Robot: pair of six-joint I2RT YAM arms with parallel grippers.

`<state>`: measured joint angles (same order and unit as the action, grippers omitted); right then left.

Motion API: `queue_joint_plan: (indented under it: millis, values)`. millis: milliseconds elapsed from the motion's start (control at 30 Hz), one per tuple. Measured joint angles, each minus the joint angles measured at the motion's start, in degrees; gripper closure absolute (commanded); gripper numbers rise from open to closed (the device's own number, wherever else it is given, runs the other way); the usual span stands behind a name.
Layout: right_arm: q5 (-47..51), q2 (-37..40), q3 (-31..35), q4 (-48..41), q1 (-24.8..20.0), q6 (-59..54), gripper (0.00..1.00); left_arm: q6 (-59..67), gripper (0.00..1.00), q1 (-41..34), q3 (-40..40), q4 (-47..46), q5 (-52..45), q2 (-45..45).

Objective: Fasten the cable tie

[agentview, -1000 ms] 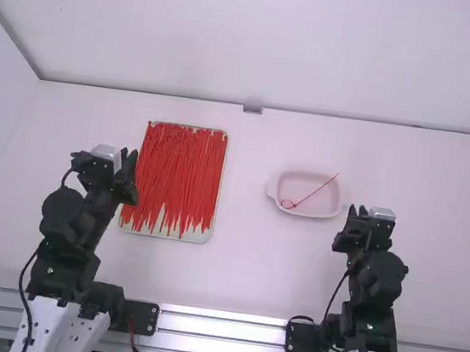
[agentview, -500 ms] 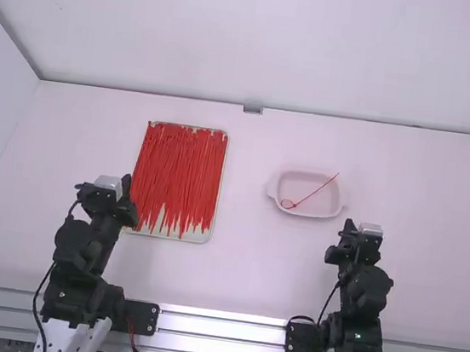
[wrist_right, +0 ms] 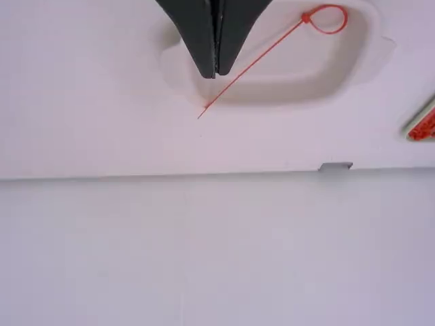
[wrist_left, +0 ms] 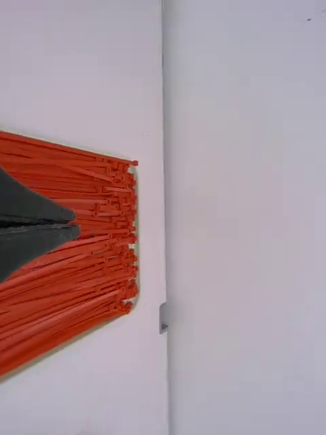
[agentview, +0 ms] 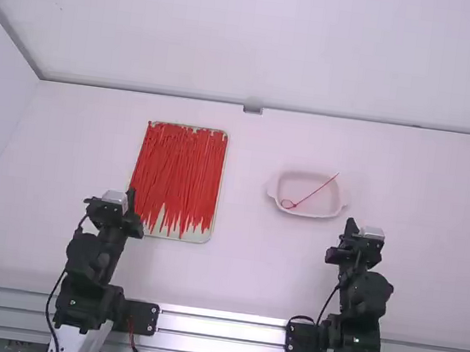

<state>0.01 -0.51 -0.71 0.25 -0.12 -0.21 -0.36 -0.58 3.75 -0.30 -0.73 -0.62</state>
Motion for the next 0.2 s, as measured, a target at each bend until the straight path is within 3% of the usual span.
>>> queue_joint_plan:
  millis: [200]
  values:
    - [0.02, 0.0, 0.0, 0.0, 0.0, -0.09, 1.0, 0.02, 1.0, 0.0, -3.02, 0.22, 0.17, 0.04]
